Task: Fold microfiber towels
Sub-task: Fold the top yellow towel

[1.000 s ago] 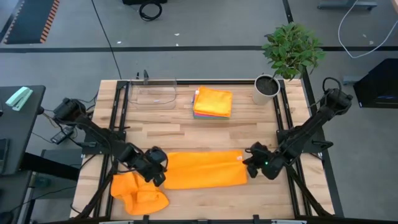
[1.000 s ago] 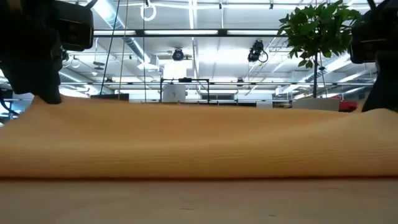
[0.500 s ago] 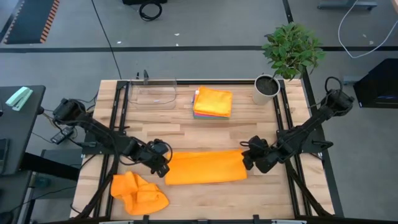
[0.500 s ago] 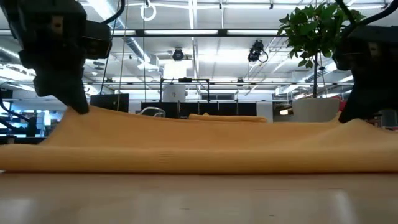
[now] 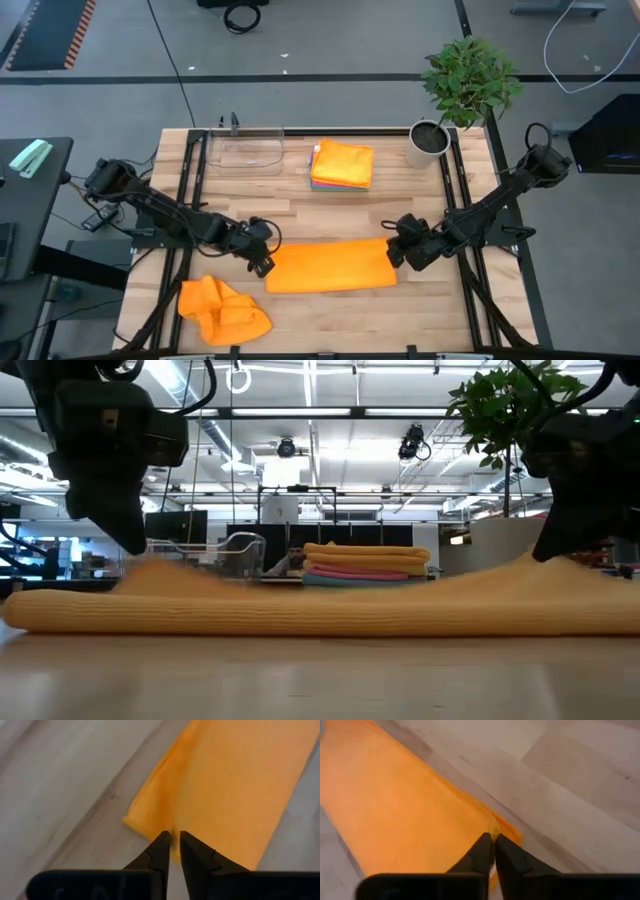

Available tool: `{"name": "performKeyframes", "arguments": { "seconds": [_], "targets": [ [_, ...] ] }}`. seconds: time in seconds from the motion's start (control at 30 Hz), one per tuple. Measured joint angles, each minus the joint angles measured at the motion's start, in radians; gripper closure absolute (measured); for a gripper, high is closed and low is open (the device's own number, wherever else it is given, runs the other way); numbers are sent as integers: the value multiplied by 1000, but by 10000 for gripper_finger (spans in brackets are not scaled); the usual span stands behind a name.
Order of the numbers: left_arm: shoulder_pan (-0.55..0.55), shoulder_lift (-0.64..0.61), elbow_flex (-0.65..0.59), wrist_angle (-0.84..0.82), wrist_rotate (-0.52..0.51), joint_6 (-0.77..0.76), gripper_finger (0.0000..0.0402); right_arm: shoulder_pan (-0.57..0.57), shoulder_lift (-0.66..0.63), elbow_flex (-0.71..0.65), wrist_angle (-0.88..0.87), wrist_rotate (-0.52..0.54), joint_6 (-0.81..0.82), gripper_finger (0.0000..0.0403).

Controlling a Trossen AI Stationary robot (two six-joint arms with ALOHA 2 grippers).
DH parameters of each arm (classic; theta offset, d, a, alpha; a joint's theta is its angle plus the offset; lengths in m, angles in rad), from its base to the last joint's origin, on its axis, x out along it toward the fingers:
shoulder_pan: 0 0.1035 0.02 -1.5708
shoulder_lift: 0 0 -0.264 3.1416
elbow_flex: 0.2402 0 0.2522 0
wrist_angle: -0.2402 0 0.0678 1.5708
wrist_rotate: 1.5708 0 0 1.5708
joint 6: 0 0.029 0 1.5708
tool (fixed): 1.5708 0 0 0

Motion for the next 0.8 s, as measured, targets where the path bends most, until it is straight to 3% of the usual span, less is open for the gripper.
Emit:
{"name": "performKeyframes", "arguments": {
  "seconds": [0.3,0.47,0.57,0.7,0.73,0.8],
  "targets": [
    [18,-1,0,-52,-2,-17,291,-50,-15,0,-36,-41,-10,255],
    [-19,-8,-1,182,-14,70,281,9,-66,0,70,-118,45,220],
    [-37,36,4,291,-32,117,304,115,-26,1,153,-94,148,242],
    [-16,146,0,277,-39,122,378,184,98,3,190,-75,258,345],
    [-6,169,-1,271,-35,126,389,190,128,12,190,-75,266,373],
    [14,220,0,288,-21,129,390,197,172,35,193,-78,269,391]
  ]
}}
